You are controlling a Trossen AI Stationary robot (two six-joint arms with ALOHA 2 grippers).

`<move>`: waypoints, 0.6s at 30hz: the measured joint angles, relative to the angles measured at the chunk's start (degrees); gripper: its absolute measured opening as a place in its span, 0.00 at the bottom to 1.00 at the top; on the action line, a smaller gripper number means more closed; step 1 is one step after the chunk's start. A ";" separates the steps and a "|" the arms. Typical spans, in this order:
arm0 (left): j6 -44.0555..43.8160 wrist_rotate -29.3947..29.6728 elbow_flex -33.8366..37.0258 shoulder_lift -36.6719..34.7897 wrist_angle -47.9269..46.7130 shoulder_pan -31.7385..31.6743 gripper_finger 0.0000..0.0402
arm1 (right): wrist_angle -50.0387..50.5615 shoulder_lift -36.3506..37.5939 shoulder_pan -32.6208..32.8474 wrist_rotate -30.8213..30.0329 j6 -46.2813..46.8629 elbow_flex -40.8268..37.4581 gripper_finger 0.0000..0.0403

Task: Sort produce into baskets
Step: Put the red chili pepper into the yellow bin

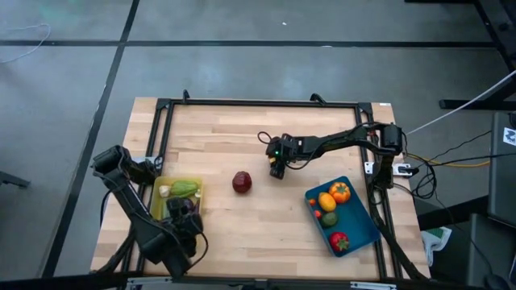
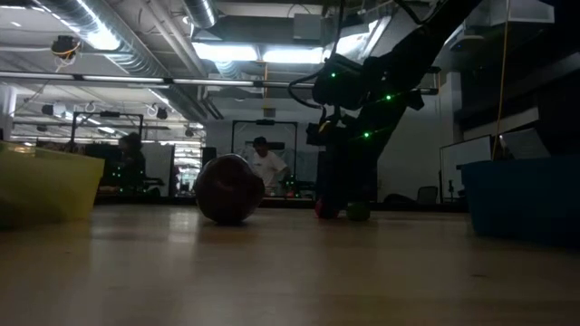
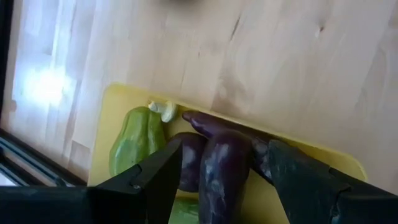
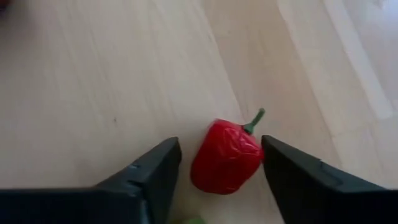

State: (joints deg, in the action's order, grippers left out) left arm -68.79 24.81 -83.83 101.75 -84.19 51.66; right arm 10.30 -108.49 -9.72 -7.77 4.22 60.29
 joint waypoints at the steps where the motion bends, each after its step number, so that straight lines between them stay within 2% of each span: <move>1: 0.00 0.15 0.00 0.00 0.06 -0.29 0.58 | -0.02 0.00 0.00 0.67 -0.01 0.00 0.51; 6: 0.13 1.66 0.00 0.00 0.40 -1.90 0.58 | 0.41 0.00 -0.07 2.65 0.00 0.50 0.33; 9: 1.05 4.43 0.00 0.00 1.73 -3.13 0.58 | 1.03 -0.12 -0.07 3.32 0.00 1.41 0.27; 14: 6.08 8.92 0.00 0.00 4.94 -5.24 0.58 | 5.71 -0.20 -0.07 4.70 0.01 5.44 0.27; 18: 9.97 13.73 0.00 0.00 7.67 -7.27 0.58 | 12.17 -0.20 -0.07 8.48 0.31 10.14 0.29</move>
State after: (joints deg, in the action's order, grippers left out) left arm -58.82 38.54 -83.83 101.75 -76.52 44.38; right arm 22.47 -108.68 -9.78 0.71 4.52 70.43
